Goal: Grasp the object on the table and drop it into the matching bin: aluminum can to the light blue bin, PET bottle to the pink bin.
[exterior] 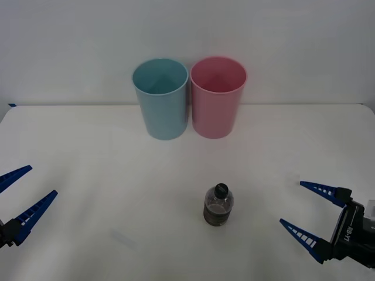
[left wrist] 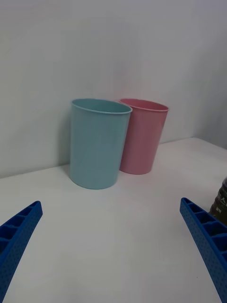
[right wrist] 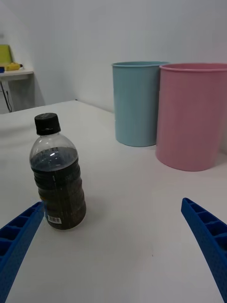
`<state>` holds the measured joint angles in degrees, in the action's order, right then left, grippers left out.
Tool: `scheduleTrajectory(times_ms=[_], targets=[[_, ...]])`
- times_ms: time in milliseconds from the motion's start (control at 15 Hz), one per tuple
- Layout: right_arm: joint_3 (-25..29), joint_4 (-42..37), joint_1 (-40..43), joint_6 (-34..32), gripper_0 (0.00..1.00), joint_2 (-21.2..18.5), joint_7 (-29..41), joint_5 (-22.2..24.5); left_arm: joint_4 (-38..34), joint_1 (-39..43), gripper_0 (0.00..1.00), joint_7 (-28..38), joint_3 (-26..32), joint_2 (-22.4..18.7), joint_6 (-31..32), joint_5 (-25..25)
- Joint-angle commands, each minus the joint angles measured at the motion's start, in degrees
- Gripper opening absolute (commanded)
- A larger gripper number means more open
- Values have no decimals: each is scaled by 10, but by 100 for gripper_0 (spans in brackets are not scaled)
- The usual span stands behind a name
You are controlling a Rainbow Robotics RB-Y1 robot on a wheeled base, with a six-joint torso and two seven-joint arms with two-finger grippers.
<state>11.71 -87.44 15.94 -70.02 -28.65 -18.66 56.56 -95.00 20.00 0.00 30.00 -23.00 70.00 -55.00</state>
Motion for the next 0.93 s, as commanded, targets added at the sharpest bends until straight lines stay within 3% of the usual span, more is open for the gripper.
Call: scheduleTrajectory(times_ms=[67,400,933], targets=[[-39,1,-3,23,100,1,-14,2,0,0,100,0,0,0,0,0],[-112,1,-15,78,100,1,-42,8,0,0,100,0,0,0,0,0],[-181,1,-47,139,100,6,-65,21,0,0,100,0,0,0,0,0]])
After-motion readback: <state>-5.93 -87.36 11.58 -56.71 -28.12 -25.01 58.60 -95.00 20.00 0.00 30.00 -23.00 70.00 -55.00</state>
